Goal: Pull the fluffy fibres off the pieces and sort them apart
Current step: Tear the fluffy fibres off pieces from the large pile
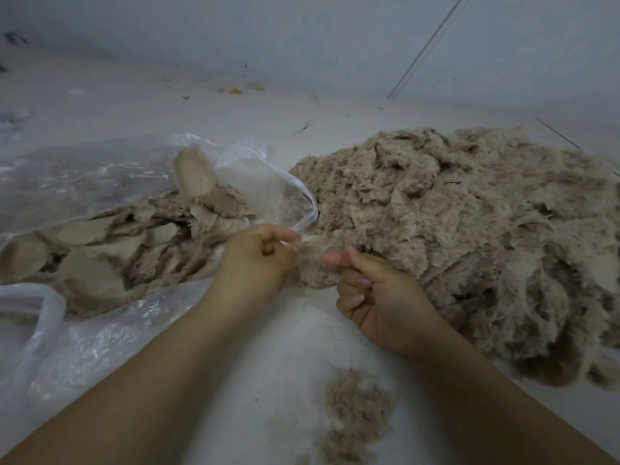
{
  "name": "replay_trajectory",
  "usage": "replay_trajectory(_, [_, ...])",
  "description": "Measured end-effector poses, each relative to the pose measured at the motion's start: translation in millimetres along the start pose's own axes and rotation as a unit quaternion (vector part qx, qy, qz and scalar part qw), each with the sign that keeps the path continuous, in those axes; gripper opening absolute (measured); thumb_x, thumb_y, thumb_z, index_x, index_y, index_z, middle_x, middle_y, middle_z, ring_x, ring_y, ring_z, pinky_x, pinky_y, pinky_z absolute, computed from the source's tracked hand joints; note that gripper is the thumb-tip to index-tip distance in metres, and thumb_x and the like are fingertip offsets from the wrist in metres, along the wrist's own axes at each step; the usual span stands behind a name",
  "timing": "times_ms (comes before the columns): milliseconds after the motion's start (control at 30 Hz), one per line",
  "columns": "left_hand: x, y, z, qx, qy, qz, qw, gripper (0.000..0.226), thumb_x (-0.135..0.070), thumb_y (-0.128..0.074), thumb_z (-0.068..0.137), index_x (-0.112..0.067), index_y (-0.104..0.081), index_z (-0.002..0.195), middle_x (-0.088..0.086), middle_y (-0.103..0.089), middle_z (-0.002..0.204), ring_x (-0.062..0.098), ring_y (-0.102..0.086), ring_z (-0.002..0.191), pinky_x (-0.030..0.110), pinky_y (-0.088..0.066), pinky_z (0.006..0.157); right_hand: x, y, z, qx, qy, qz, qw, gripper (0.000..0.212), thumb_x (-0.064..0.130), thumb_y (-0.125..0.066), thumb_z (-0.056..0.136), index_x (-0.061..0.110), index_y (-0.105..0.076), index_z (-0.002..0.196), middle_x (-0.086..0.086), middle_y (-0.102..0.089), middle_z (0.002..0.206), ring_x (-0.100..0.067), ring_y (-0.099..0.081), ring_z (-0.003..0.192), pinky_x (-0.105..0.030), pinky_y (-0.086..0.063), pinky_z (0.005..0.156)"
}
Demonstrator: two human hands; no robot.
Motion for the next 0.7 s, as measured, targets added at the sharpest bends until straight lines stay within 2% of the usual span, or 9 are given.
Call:
replay_trajectory(33, [-1, -8, -2, 0.02, -0.029, 0.125, 0.992, 0.009, -0.011, -0.069, 0.087, -0.018, -0.065, 0.089, -0.008, -0.054, 0.054, 0.005, -0.046, 0.041, 0.021, -0.039, 0.043, 0, 0, 0, 0.001, 0.001, 0.0, 1.0, 0.032, 0.028, -0.058, 0.082, 0.002, -0.07, 0.095, 0.007, -0.028, 0.049, -0.002, -0.025, 0.037, -0.014, -0.031, 0.038])
replay_trajectory(100, [-1, -23, -4, 0.065, -0.075, 0.343, 0.934, 0.019, -0.023, -0.073, 0.084, -0.025, -0.061, 0.098, -0.01, -0.054, 0.068, 0.002, -0.055, 0.061, 0.018, -0.045, 0.058, 0, 0, -1, -0.001, -0.001, 0.001, 1.0, 0.033, 0.027, -0.056, 0.085, 0.003, -0.067, 0.105, 0.007, -0.028, 0.05, -0.002, -0.026, 0.038, -0.014, -0.031, 0.039])
replay_trajectory(167, [-4, -30, -6, 0.09, -0.097, 0.442, 0.887, 0.017, -0.031, -0.068, 0.086, -0.023, -0.064, 0.1, -0.006, -0.053, 0.082, 0.012, -0.057, 0.077, 0.03, -0.049, 0.068, 0, 0, -1, -0.013, -0.003, 0.006, 1.0, 0.036, 0.025, -0.055, 0.087, 0.004, -0.063, 0.115, 0.006, -0.029, 0.051, -0.002, -0.027, 0.039, -0.014, -0.031, 0.039])
replay_trajectory(200, [-6, -32, -6, 0.099, -0.107, 0.444, 0.884, 0.008, -0.03, -0.067, 0.086, -0.023, -0.064, 0.088, -0.005, -0.053, 0.081, 0.018, -0.056, 0.076, 0.035, -0.049, 0.068, 0, 1, -1, -0.02, -0.007, 0.01, 1.0, 0.039, 0.025, -0.055, 0.087, 0.003, -0.06, 0.119, 0.006, -0.03, 0.051, -0.002, -0.027, 0.039, -0.014, -0.031, 0.039])
replay_trajectory(300, [-8, -33, -11, 0.121, -0.126, 0.394, 0.902, 0.026, -0.025, -0.072, 0.081, -0.023, -0.055, 0.062, -0.007, -0.049, 0.066, 0.012, -0.05, 0.063, 0.032, -0.044, 0.059, -2, 3, -1, -0.037, -0.018, 0.021, 0.999, 0.034, 0.023, -0.053, 0.093, 0.001, -0.055, 0.118, 0.006, -0.031, 0.05, -0.002, -0.028, 0.036, -0.014, -0.032, 0.037])
replay_trajectory(400, [-9, -24, -9, 0.101, -0.134, 0.384, 0.908, 0.015, -0.015, -0.073, 0.077, -0.009, -0.062, 0.069, -0.005, -0.051, 0.067, 0.013, -0.049, 0.062, 0.029, -0.04, 0.058, -2, 3, -1, -0.044, -0.024, 0.029, 0.998, 0.02, 0.023, -0.05, 0.097, 0.006, -0.052, 0.107, 0.006, -0.032, 0.049, -0.002, -0.029, 0.036, -0.015, -0.033, 0.036])
replay_trajectory(467, [-12, -16, -6, 0.073, -0.132, 0.363, 0.92, 0.011, -0.002, -0.073, 0.072, -0.003, -0.062, 0.071, 0.0, -0.052, 0.069, 0.017, -0.05, 0.062, 0.031, -0.042, 0.06, -2, 3, -1, -0.04, -0.027, 0.034, 0.998, 0.017, 0.023, -0.055, 0.091, 0.008, -0.051, 0.099, 0.005, -0.032, 0.05, -0.003, -0.029, 0.036, -0.015, -0.033, 0.037])
replay_trajectory(600, [-18, -5, -4, 0.037, -0.106, 0.221, 0.969, 0.019, 0.011, -0.07, 0.067, 0.003, -0.054, 0.061, -0.001, -0.043, 0.056, 0.009, -0.038, 0.049, 0.02, -0.034, 0.049, -2, 3, -1, -0.041, -0.025, 0.036, 0.998, 0.015, 0.023, -0.055, 0.09, 0.009, -0.052, 0.095, 0.005, -0.032, 0.05, -0.003, -0.028, 0.037, -0.015, -0.032, 0.037])
replay_trajectory(700, [-15, -7, -5, 0.04, -0.098, 0.136, 0.985, 0.016, 0.01, -0.066, 0.071, 0.009, -0.05, 0.068, 0.019, -0.04, 0.053, 0.015, -0.038, 0.044, 0.022, -0.033, 0.042, -1, 1, -1, -0.031, -0.024, 0.017, 0.999, 0.016, 0.023, -0.058, 0.085, 0.01, -0.053, 0.094, 0.006, -0.03, 0.05, -0.002, -0.027, 0.037, -0.015, -0.031, 0.038])
Point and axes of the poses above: each hand's wrist, its own z-axis towards the middle knuckle, its own y-axis out of the back of the hand, x = y × z, the point moved 8 cm from there along z, towards the middle knuckle
